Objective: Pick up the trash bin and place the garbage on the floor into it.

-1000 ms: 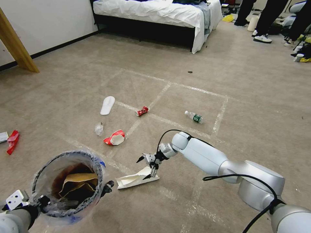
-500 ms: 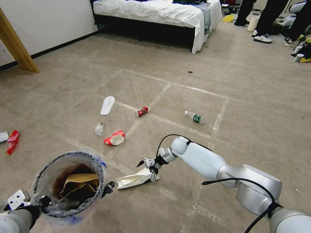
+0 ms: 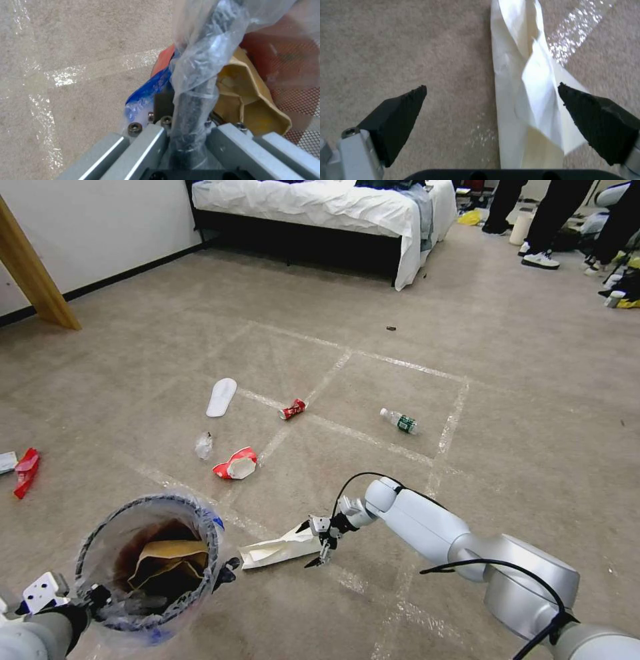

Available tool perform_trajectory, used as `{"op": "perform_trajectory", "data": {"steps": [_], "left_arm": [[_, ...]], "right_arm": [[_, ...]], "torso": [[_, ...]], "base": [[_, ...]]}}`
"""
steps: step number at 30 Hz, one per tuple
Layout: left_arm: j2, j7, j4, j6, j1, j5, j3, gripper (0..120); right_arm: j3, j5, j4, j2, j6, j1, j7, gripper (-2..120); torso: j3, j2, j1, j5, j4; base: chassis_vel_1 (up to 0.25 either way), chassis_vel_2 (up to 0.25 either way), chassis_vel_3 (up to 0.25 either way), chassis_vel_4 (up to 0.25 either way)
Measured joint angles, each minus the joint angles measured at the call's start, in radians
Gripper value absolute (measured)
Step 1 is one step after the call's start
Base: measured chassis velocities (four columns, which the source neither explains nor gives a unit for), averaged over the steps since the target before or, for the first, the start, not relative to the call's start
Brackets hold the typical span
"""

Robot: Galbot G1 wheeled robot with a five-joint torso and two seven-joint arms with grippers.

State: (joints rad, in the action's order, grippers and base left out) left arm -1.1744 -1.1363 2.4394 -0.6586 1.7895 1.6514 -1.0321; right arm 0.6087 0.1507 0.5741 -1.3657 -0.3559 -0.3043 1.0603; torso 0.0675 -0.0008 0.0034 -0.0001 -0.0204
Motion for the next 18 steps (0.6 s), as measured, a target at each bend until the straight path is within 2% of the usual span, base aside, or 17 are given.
{"op": "perform_trajectory", "data": {"steps": [18], "left_arm": [[-0.012,0.010,-0.002,-0.002,-0.005,-0.027,0.028,0]], "right_arm": [[-0.053,-0.015,-0.064,-0.007,-0.009,-0.002,-0.034,100]], "torso": [[0.000,0.000,0.000,-0.0001,0.0000]], "base": [[0.000,0.000,0.000,0.000]]}}
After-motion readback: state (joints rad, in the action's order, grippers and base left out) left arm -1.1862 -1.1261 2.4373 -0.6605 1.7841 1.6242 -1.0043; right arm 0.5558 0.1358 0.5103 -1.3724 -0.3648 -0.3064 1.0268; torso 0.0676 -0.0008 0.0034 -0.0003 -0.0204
